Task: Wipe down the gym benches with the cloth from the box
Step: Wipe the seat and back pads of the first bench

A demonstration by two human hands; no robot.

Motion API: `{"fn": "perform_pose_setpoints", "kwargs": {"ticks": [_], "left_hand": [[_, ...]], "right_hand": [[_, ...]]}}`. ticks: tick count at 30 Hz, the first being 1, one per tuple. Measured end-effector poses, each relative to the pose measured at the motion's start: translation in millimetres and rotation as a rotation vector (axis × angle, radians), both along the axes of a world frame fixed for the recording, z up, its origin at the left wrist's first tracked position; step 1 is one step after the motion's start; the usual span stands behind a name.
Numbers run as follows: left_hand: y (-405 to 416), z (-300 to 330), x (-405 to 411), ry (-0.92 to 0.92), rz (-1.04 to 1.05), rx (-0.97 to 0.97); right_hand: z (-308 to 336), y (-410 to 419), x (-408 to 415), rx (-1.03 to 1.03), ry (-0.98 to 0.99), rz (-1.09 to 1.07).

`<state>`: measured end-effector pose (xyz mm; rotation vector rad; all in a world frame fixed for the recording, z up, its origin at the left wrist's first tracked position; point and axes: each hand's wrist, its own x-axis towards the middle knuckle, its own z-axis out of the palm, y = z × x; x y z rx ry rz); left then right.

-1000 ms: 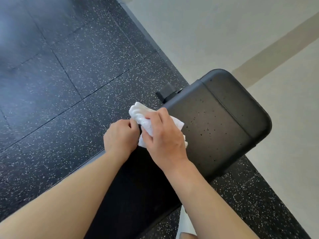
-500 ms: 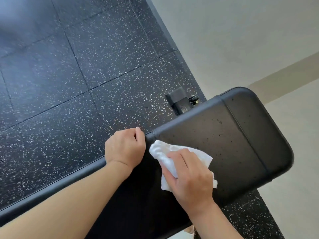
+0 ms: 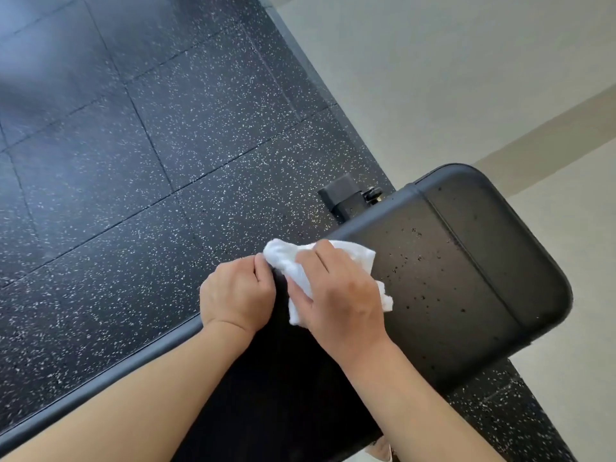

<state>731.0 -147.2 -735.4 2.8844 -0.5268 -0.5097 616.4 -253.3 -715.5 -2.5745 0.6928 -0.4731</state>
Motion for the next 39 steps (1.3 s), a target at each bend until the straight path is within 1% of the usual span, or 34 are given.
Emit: {"fn": "perform_pose_setpoints", "kwargs": {"ticks": [4, 7, 10, 15, 17, 19, 22, 24, 28, 30, 32, 34, 37, 39], "left_hand": [[2.3, -0.1, -1.3, -0.013, -0.009, -0.031], [1.6, 0.3, -2.3, -0.017, -0.011, -0.061], [2.3, 1.6, -2.3, -0.017, -0.007, -0.073], [1.8, -0.6, -0.5, -0.020, -0.015, -0.038], [1.9, -2.4, -1.3, -0.031, -0.026, -0.037], [3.5, -2.6, 1.5, -0.042, -0.021, -0.035], [3.5, -3.9, -1.1, -0.029, -0.026, -0.057], [3.8, -0.9, -2.0, -0.031, -0.017, -0.062], [4.7, -1.5, -1.6, -0.031, -0.030, -0.077], [4.6, -1.9, -2.3, -0.039, -0.024, -0.081], [5.2, -2.8, -1.9, -0.038, -0.010, -0.097], [5.1, -3.2, -1.5, -0.035, 0.002, -0.098], [4.0, -2.6, -2.0, -0.039, 0.002, -0.101], [2.6, -0.5, -3.0, -0.041, 0.006, -0.099]], "right_hand": [[-10.7, 13.7, -108.0, -0.001, 0.013, 0.046], [-15.8, 20.9, -147.5, -0.027, -0.008, 0.008], [-11.5, 23.8, -124.9, -0.067, 0.010, -0.087], [-5.7, 6.0, -5.5, -0.044, -0.008, -0.213], [-3.6, -5.0, 35.5, -0.044, 0.017, -0.231], [-3.3, -7.6, 55.4, -0.031, 0.068, -0.189], [0.0, 0.9, 26.9, 0.009, 0.037, -0.135], [2.2, 17.5, -14.6, 0.028, 0.015, -0.107], [-2.5, 42.1, -115.3, 0.041, 0.062, 0.053], [-4.9, 39.3, -142.2, 0.026, 0.072, 0.108], [-5.4, 31.2, -143.6, -0.040, 0.077, 0.138], [-5.4, 19.8, -122.6, -0.097, 0.041, 0.099], [-3.9, -7.4, -65.5, -0.135, 0.013, 0.028], [-2.4, -26.3, -20.9, -0.120, 0.017, 0.007]]}}
